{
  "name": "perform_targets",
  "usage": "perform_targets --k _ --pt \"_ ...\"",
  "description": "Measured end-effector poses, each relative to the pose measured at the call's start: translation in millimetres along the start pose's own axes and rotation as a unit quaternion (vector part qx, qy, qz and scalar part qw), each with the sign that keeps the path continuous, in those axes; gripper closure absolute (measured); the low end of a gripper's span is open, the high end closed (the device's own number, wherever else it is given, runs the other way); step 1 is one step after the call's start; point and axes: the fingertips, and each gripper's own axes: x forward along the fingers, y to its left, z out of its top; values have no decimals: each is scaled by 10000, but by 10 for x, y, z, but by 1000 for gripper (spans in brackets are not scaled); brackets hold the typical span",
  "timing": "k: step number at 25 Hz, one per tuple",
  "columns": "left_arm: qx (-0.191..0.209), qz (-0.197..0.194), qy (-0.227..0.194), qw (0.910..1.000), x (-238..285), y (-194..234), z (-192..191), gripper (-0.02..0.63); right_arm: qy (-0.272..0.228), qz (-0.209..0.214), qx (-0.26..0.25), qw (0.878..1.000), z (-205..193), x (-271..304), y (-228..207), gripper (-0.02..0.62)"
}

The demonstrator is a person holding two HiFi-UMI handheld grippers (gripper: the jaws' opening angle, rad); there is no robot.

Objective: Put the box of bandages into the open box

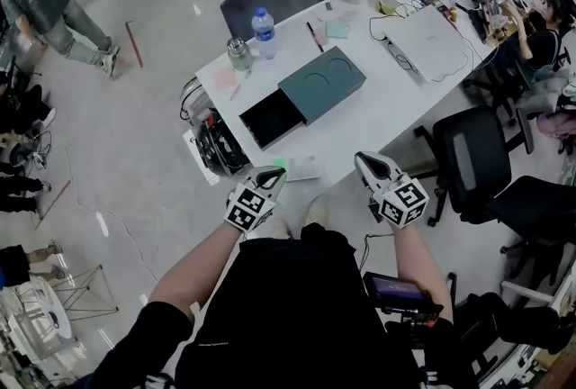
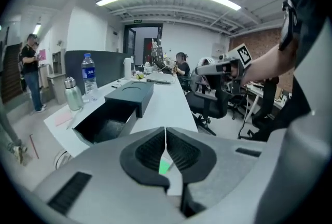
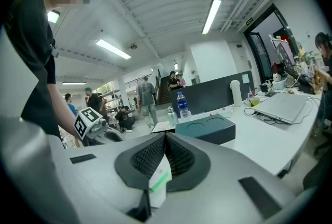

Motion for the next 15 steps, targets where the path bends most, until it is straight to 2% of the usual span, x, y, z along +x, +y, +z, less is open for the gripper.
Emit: perform_targets --k 4,9,12,15 --pt "352 -149 482 9981 263 -54 -97 575 66 223 62 9997 -39 141 -127 569" --pt "842 -328 1174 9890 521 -98 -229 452 146 515 93 9985 -97 289 -179 568" --pt "1239 -423 1657 9774 673 -102 -309 350 210 641 66 9977 -120 324 -242 568" --pt "1656 -524 2132 9614 803 -93 -407 297 230 712 83 9972 -122 340 -323 568"
